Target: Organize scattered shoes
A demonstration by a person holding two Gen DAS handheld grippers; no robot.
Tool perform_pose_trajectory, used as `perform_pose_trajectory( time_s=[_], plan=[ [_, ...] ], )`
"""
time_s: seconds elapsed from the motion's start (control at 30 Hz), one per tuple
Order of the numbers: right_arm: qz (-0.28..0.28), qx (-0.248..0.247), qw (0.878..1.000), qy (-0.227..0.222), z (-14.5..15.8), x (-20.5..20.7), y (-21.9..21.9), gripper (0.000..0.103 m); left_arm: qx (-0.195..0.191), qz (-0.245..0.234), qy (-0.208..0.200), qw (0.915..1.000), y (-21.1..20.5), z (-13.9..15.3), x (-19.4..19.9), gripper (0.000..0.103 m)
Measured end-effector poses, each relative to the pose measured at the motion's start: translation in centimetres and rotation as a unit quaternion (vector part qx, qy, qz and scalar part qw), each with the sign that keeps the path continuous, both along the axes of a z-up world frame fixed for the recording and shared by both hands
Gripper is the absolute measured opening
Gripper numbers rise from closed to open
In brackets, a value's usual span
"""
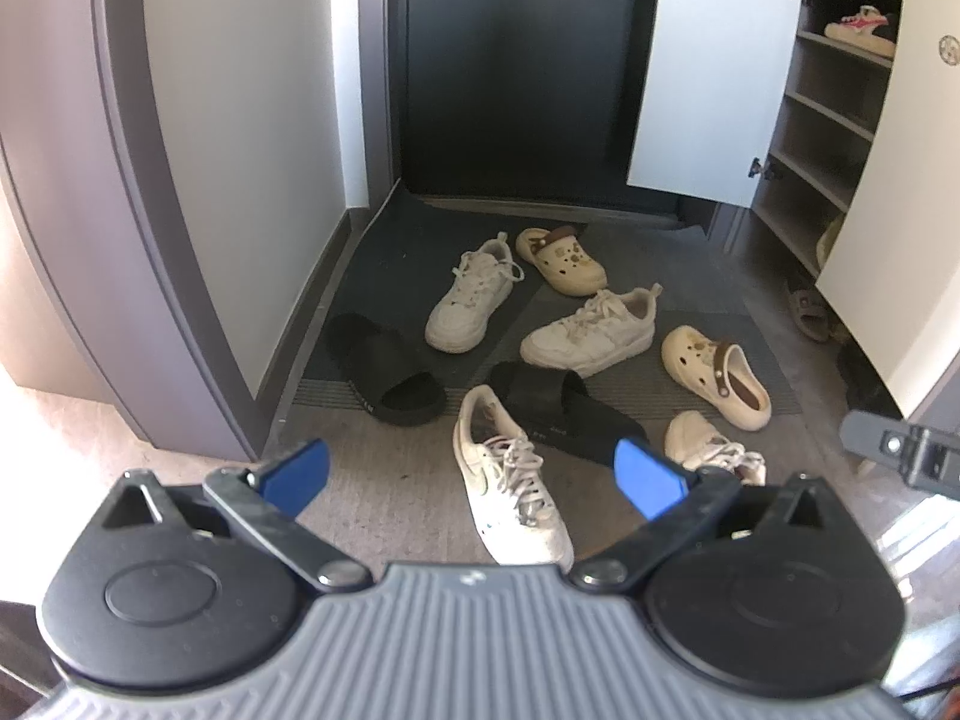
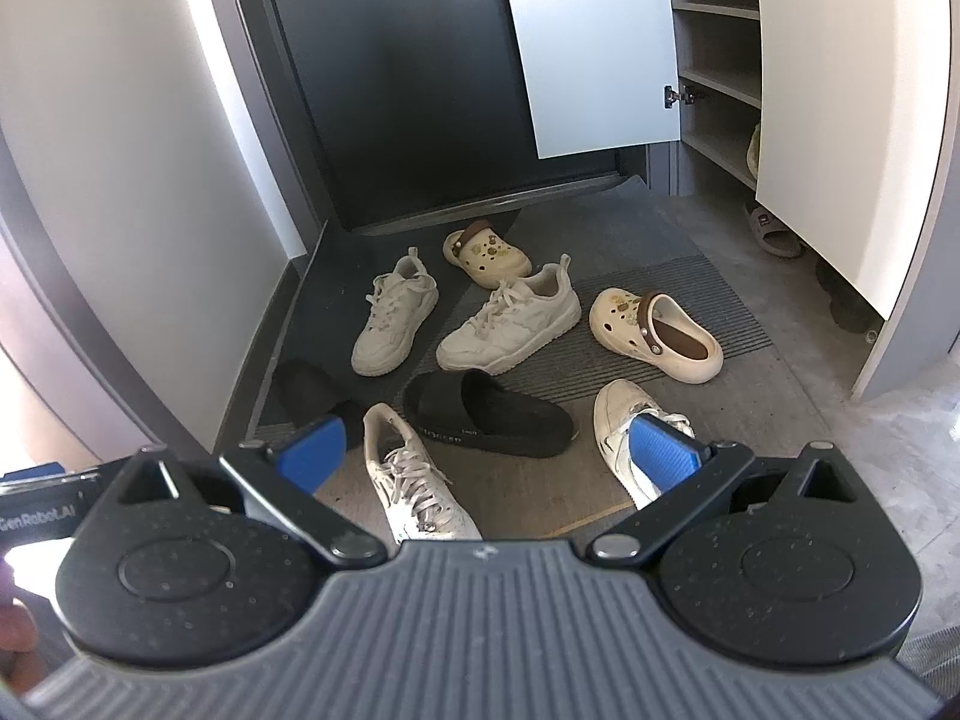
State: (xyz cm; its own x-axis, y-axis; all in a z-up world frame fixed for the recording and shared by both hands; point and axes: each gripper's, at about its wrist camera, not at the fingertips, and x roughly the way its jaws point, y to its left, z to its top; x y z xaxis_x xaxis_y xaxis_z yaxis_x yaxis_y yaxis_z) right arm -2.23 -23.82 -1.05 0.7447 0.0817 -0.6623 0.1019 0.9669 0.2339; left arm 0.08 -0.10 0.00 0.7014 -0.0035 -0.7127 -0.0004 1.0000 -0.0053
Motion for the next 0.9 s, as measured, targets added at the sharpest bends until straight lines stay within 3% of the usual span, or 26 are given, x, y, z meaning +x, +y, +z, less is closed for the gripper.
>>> perform_pose_trajectory(
  time_s=[0.73,0.9],
  plan=[
    [-0.002,0.006,1.000,-0.006,0.0,-0.3,0.3,0.103,-0.005,0.012,0.000,0.9999,-0.1,-0.8,-2.4,0.103],
    [-0.001,0.000,1.000,-0.007,-0.1,-0.1,1.2,0.103,-0.010,0.010,0.006,0.9999,1.2,-1.3,-1.0,0.103]
  ],
)
